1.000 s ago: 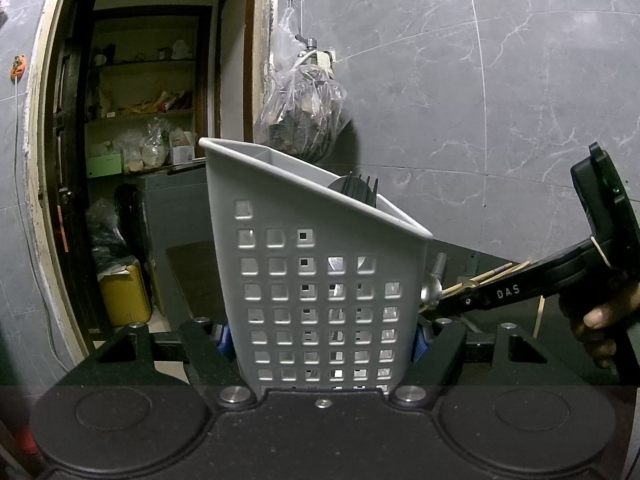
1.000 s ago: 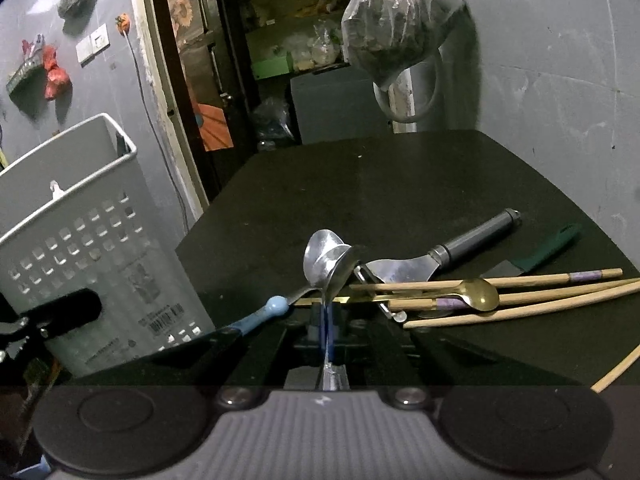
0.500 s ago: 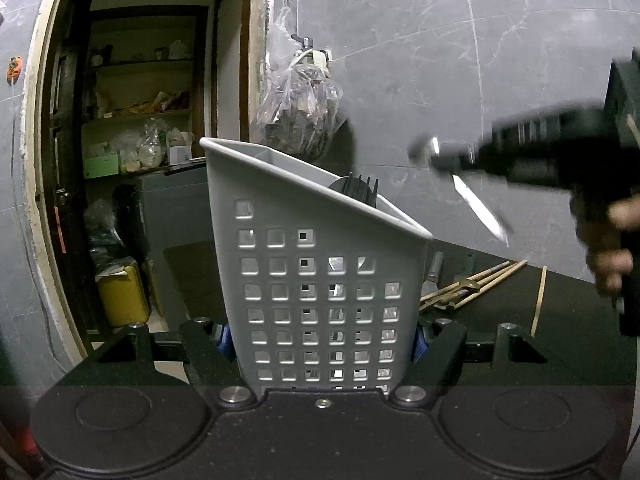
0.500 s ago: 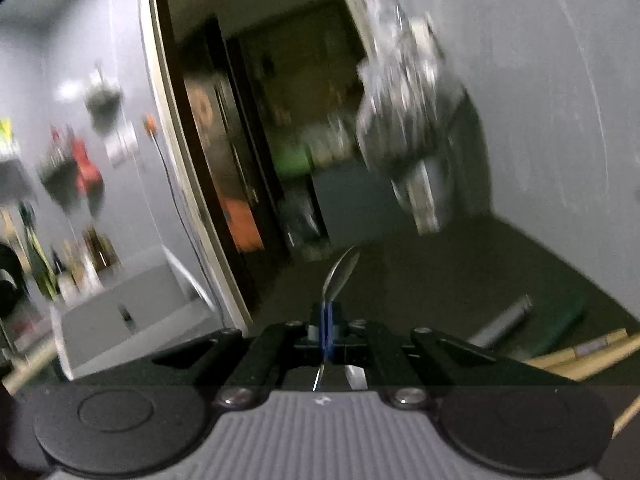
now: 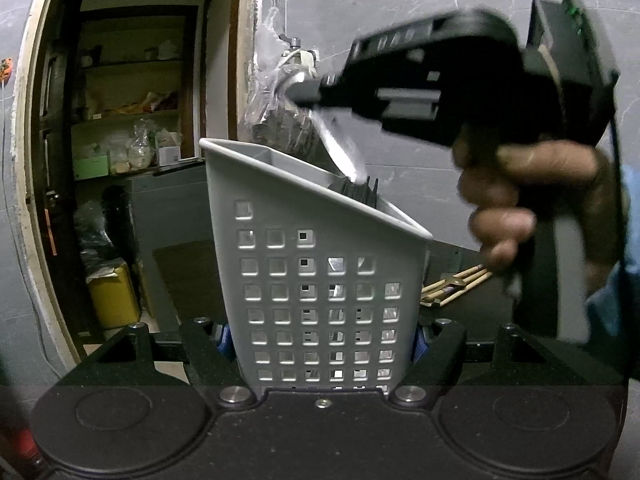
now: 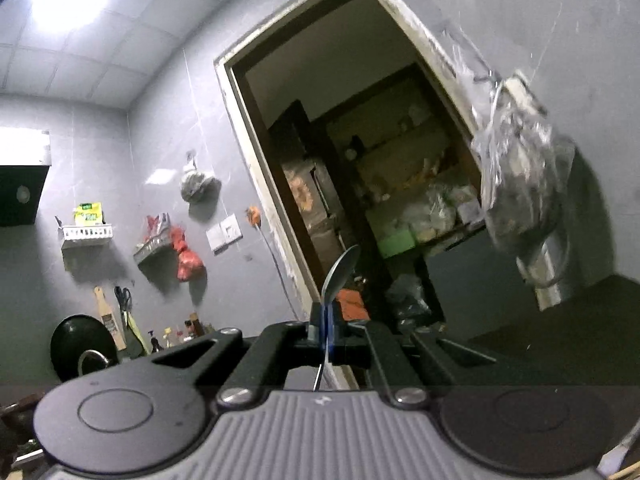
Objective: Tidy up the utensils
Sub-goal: 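Lift the spoon with the right tool and drop it into the basket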
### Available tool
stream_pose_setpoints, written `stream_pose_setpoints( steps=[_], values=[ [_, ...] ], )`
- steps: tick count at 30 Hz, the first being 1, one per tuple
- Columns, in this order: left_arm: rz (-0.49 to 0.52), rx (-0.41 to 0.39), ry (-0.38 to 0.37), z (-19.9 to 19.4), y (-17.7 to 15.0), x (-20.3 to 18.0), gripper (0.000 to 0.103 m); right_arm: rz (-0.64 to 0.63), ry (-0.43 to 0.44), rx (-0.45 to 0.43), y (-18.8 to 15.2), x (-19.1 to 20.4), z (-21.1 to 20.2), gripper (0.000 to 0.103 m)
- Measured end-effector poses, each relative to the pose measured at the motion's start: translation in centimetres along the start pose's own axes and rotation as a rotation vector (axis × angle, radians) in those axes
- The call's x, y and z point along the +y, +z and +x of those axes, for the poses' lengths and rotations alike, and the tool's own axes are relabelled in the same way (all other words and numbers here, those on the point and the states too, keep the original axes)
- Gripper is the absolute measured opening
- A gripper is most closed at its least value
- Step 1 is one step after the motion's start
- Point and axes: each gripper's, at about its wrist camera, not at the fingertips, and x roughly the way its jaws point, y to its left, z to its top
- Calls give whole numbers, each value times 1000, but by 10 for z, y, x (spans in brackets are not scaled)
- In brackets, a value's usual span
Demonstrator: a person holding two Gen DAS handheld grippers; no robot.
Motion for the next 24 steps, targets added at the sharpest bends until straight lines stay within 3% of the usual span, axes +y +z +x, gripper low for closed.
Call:
stream_pose_setpoints(
  steps=[8,16,24],
  values=[
    [0,-1,0,2,0,3,76,9,-68,2,-25,-13,-2,2],
    [0,-1,-1,1,0,2,76,-112,-105,-32,-40,1,-18,2],
    [0,-1,-1,1,0,2,76,-212,-77,-41,-52,23,-38,2]
  ],
)
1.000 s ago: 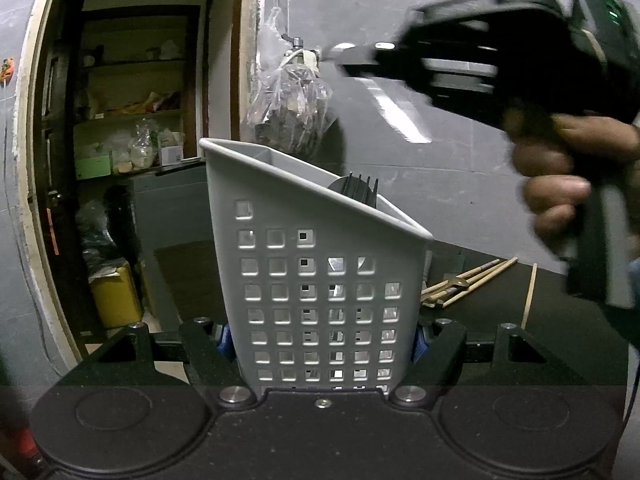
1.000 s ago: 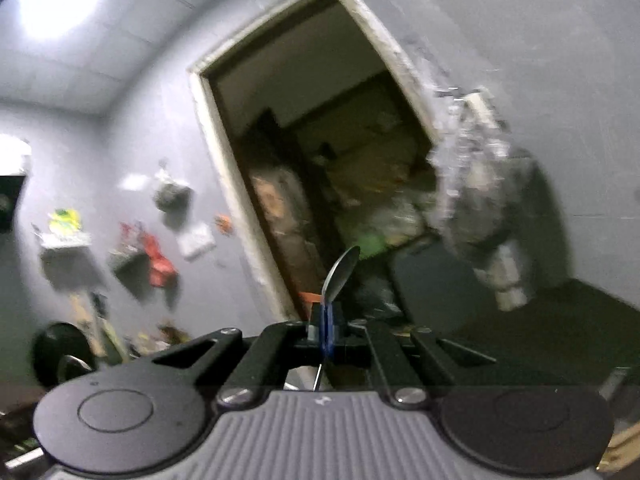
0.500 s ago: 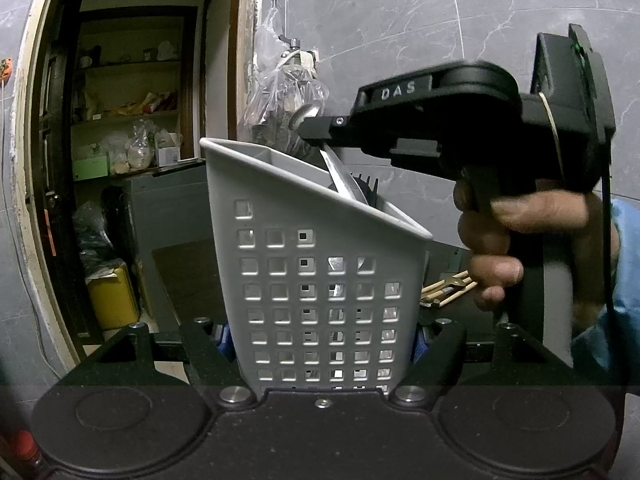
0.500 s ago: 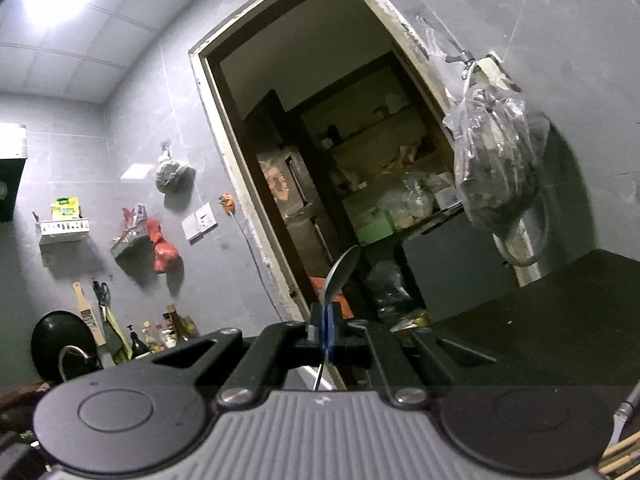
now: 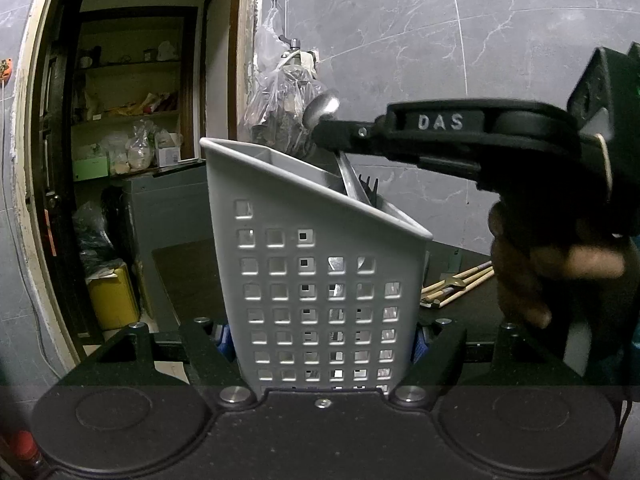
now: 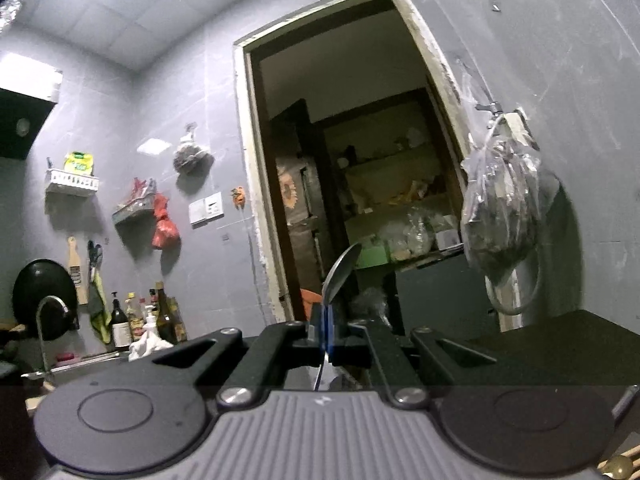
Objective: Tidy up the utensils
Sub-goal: 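Lift the spoon with the right tool and drop it into the basket, then move the open right tool back over the utensil pile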
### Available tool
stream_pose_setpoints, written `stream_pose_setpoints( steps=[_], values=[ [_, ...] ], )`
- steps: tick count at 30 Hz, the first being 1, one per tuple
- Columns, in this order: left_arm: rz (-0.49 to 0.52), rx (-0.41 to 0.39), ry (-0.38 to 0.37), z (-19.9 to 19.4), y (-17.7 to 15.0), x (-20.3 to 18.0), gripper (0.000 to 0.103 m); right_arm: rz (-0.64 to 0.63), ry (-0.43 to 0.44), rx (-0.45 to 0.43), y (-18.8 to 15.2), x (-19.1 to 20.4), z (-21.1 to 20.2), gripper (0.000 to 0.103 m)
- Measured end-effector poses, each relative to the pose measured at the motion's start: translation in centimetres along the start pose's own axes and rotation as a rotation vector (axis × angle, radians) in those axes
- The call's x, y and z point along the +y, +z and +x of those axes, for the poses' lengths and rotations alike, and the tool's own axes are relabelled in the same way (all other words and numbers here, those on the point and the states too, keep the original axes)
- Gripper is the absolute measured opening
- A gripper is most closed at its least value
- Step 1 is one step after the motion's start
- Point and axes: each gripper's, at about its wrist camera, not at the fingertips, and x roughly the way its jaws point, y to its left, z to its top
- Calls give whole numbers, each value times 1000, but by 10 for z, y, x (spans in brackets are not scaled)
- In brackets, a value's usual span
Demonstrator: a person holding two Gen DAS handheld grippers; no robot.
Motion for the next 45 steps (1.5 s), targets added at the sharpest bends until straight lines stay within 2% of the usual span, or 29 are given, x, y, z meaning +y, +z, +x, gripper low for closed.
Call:
stream_pose_setpoints(
  steps=[17,24,28,32,34,35,40,45],
  values=[
    [-1,-1,0,0,-1,1,76,-110,10,106,-9,22,-27,2],
    [1,-2,0,-1,-1,0,76,-115,17,137,-8,23,-35,9],
    [0,-2,0,-1,-1,1,76,-128,24,142,-6,26,-42,32],
    [-1,-2,0,-2,-1,0,76,-134,27,141,-5,26,-47,46],
    [0,-3,0,-3,-1,1,76,-129,24,132,-4,24,-50,58],
    [-1,-3,0,-3,-1,1,76,-127,18,122,-3,23,-52,60],
    [0,-4,0,-3,-1,0,76,-109,-55,66,7,11,-63,87],
    [0,-3,0,-3,-1,0,76,-82,-165,58,10,-9,-73,100]
  ],
)
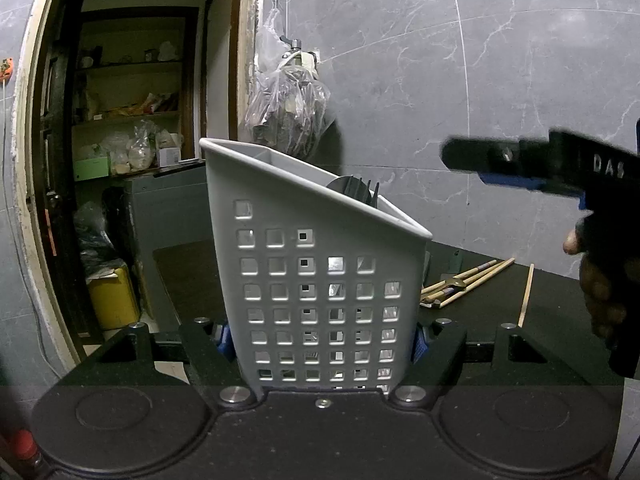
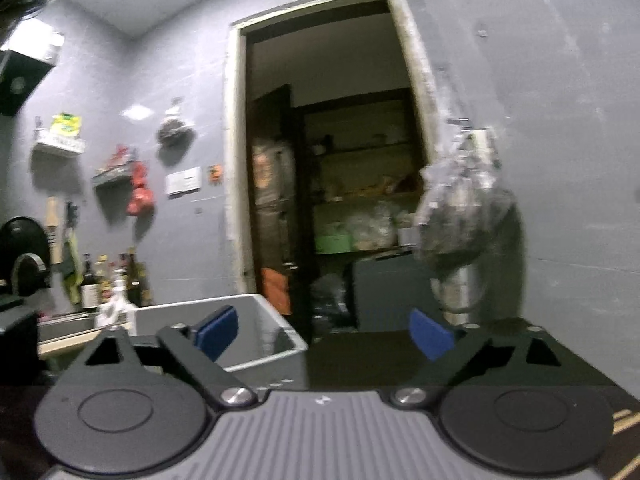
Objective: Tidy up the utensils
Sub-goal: 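Move the open right tool back over the utensil pile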
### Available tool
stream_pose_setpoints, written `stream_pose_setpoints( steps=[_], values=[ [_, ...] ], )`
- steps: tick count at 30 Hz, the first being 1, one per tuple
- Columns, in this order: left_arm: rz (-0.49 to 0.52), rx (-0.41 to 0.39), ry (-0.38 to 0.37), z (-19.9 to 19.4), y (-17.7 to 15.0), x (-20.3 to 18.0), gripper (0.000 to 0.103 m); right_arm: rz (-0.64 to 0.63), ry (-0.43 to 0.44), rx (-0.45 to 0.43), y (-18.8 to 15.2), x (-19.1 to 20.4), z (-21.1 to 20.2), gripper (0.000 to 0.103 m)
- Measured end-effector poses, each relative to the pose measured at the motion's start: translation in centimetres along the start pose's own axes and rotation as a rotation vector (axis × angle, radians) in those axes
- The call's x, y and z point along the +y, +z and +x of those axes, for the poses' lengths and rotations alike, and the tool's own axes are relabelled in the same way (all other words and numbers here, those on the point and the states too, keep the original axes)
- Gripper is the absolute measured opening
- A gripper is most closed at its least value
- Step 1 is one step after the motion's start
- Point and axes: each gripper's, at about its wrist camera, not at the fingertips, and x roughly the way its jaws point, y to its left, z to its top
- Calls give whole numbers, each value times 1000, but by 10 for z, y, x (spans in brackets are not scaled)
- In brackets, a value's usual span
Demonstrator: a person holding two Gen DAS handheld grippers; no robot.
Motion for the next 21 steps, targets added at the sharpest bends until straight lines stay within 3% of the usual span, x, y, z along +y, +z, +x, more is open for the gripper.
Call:
stream_pose_setpoints(
  steps=[4,10,16,21],
  values=[
    [-1,-1,0,0,0,0,76,28,-83,78,-9,-17,1,103],
    [0,0,-1,0,0,-1,76,29,-230,301,-29,-34,21,103],
    [0,0,0,0,0,-1,76,194,-256,433,-48,-59,33,103],
    [0,-1,-1,0,0,-1,76,224,-284,483,-55,-68,46,103]
  ],
)
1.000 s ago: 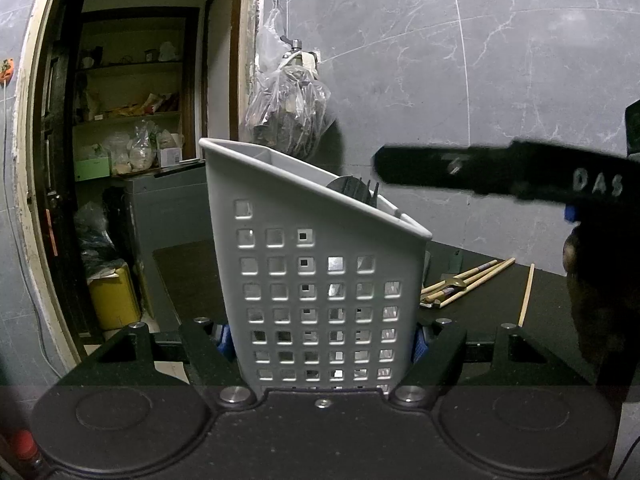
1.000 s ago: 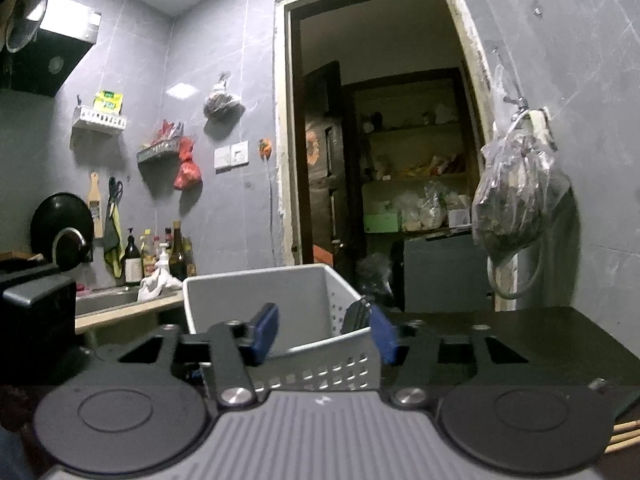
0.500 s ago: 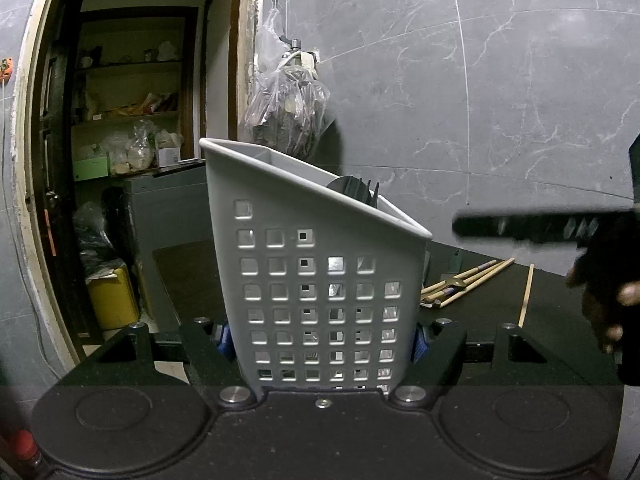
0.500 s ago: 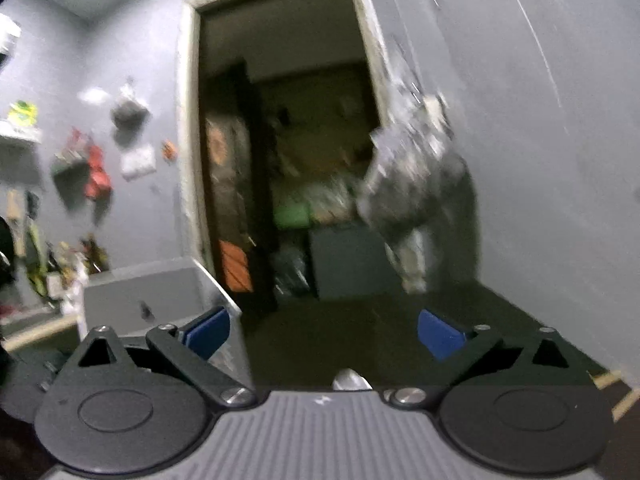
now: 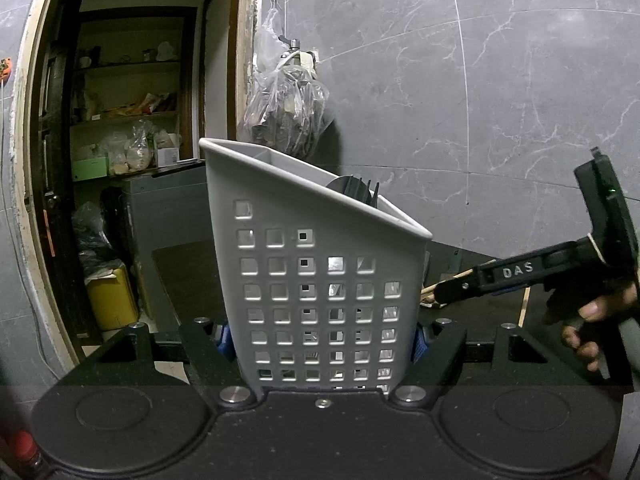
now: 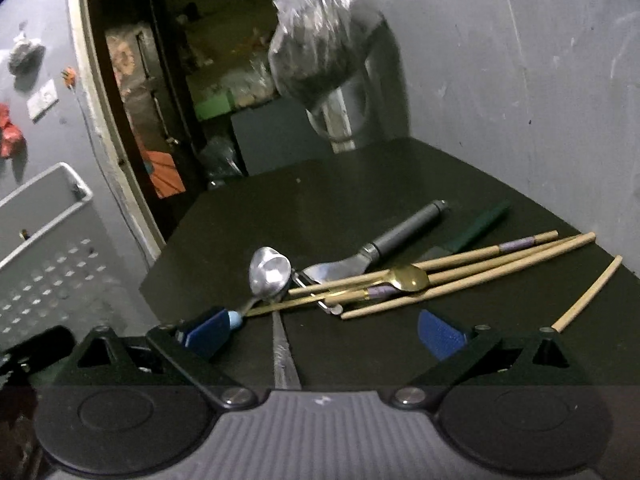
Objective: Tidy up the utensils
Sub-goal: 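Move the open right tool back over the utensil pile, then close the right tool on a gold spoon in the pile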
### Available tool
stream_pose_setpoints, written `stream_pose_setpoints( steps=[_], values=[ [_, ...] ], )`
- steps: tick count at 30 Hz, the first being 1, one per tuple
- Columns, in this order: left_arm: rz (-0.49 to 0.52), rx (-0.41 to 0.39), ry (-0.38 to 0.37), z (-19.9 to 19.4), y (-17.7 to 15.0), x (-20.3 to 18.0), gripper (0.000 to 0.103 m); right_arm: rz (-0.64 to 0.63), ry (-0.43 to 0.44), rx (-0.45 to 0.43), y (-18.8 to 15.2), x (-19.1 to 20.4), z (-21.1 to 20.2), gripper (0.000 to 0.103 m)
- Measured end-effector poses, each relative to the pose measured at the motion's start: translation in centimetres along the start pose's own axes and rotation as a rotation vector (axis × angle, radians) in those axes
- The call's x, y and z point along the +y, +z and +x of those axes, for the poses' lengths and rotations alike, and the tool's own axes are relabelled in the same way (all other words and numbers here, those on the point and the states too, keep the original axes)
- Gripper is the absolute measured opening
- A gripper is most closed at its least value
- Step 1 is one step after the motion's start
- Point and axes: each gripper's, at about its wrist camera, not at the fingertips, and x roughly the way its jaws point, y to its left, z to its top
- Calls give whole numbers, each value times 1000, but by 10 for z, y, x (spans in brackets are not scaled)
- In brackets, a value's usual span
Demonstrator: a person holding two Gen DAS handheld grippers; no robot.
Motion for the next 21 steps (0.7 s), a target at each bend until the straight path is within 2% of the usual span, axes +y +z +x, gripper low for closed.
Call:
stream_pose_setpoints(
  steps=[5,9,14,21],
  values=[
    [0,0,0,0,0,0,76,39,41,-3,8,-3,11,102],
    [0,1,0,0,0,0,76,81,69,13,15,-6,24,97],
    [0,0,0,0,0,0,76,168,38,64,20,-15,39,91],
    [0,0,1,0,0,0,76,167,-53,50,27,-18,52,84]
  ],
)
